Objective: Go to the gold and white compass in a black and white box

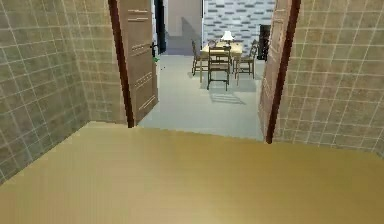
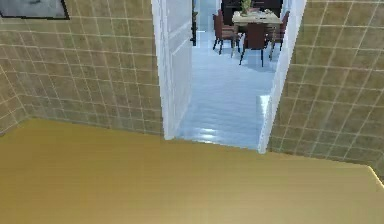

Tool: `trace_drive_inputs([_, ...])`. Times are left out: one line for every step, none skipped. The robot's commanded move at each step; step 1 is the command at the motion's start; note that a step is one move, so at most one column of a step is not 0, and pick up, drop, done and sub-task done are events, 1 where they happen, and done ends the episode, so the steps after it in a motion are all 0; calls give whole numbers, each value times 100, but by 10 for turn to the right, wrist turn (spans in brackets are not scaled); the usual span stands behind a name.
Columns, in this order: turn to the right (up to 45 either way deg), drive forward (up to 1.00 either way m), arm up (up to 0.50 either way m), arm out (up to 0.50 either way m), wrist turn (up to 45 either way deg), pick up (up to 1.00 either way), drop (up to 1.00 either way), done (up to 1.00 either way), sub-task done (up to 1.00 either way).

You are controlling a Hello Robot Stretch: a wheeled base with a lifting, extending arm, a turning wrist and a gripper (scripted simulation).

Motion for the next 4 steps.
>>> trace_drive_inputs([0,100,0,0,0,0,0,0,0])
trace_drive_inputs([0,100,0,0,0,0,0,0,0])
trace_drive_inputs([0,100,0,0,0,0,0,0,0])
trace_drive_inputs([0,50,0,0,0,0,0,0,0])
